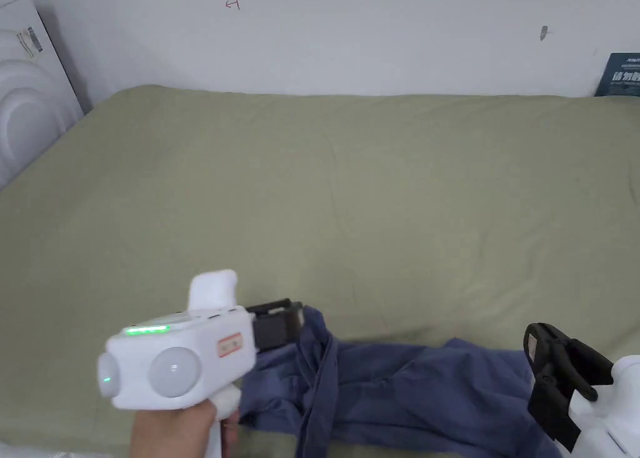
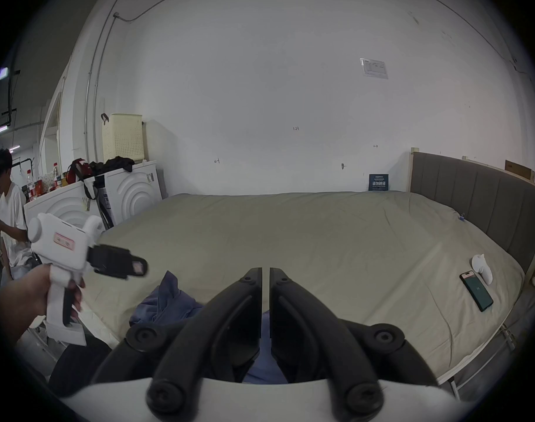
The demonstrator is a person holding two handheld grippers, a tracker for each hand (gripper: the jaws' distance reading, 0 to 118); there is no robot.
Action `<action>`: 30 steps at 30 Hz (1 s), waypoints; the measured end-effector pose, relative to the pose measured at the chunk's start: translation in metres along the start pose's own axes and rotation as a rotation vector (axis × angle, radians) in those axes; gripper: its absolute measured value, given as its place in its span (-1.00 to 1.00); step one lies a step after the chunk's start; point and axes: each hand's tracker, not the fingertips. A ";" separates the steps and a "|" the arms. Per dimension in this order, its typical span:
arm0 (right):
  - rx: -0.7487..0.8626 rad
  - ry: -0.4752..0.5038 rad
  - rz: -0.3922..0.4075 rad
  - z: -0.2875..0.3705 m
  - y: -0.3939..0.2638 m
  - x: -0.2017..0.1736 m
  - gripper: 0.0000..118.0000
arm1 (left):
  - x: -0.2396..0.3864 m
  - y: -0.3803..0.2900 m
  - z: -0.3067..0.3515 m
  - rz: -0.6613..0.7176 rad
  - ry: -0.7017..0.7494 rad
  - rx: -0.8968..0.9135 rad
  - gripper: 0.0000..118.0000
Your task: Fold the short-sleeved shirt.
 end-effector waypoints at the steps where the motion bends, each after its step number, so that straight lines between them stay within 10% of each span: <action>1: -0.001 0.001 -0.007 0.000 0.000 0.000 -0.87 | -0.012 0.000 -0.002 0.039 0.017 -0.007 0.53; 3: -0.009 0.003 -0.019 -0.003 -0.001 0.000 -0.87 | -0.031 -0.009 -0.015 0.083 -0.016 -0.050 0.37; 6: -0.020 0.004 -0.028 -0.005 -0.003 0.001 -0.87 | -0.037 -0.032 -0.047 0.110 -0.068 -0.130 -0.64; 22: -0.052 -0.043 -0.044 -0.010 -0.007 0.019 -0.87 | 0.078 -0.097 -0.118 -0.088 -0.144 -0.284 -0.67; 30: -0.021 -0.015 -0.012 -0.002 -0.004 0.008 -0.87 | 0.075 -0.065 -0.019 -0.190 -0.131 -0.009 -0.77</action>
